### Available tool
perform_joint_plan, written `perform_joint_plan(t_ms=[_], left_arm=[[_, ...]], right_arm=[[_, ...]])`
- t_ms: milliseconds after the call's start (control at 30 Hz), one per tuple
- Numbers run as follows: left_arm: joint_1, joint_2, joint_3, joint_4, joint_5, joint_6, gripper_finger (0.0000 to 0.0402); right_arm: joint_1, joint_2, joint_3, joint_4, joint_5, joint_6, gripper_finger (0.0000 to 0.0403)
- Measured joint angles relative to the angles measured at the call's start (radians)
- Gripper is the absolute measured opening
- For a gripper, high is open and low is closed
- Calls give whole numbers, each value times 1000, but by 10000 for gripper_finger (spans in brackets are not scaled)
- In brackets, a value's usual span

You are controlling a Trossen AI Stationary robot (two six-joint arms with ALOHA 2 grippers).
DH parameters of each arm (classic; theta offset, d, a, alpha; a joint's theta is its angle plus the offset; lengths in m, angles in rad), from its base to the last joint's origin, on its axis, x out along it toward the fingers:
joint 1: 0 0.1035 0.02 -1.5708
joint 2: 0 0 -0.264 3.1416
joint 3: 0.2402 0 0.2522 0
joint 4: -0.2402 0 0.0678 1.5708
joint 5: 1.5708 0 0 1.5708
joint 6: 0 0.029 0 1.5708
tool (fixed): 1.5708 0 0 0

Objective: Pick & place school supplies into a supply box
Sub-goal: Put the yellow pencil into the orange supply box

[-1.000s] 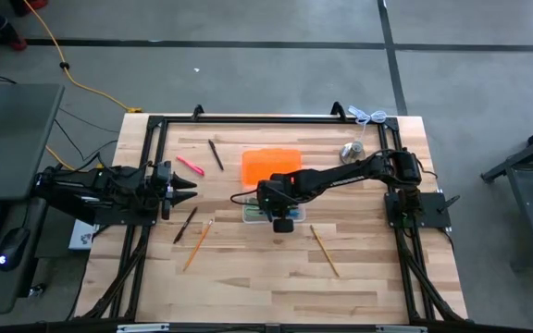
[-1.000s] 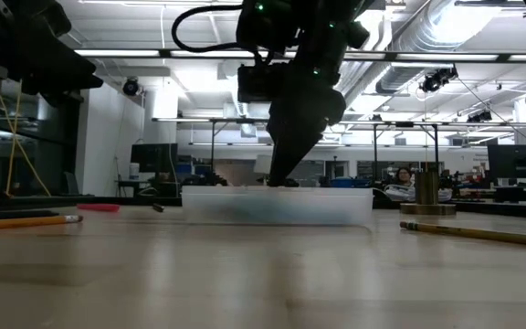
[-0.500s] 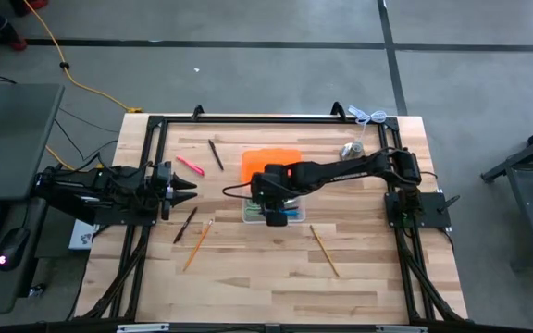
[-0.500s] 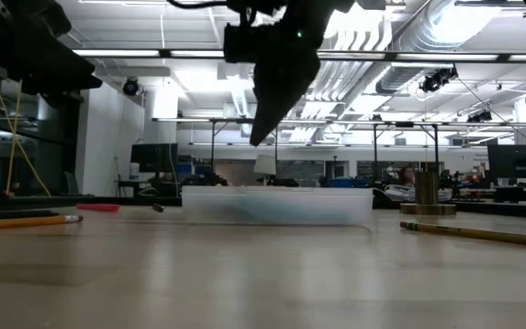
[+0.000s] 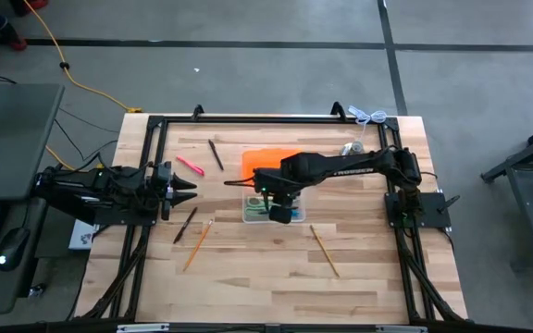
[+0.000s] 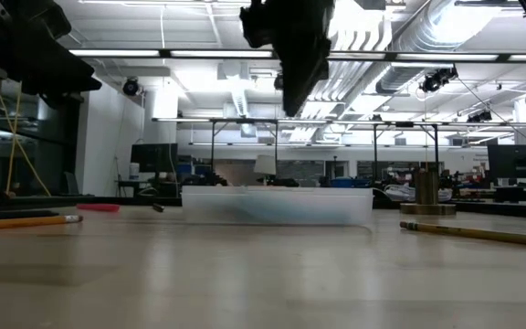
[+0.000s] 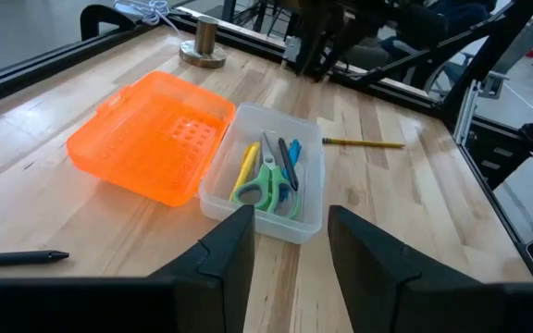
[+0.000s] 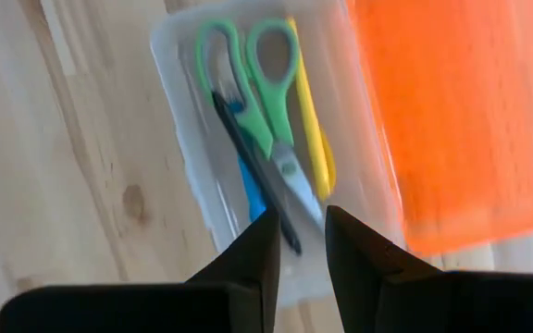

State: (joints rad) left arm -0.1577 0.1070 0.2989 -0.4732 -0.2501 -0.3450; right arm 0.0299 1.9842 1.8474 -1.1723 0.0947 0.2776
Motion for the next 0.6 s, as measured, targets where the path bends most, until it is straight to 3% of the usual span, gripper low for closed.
perform_joint_plan(t_ms=[367, 600], left_arm=[[0, 0, 0, 1, 2, 0, 170], [0, 0, 0, 5, 76, -25, 170]], right_arm=[[48, 0, 5, -113, 5, 67, 67], [93, -7, 4, -106, 23, 90, 67]])
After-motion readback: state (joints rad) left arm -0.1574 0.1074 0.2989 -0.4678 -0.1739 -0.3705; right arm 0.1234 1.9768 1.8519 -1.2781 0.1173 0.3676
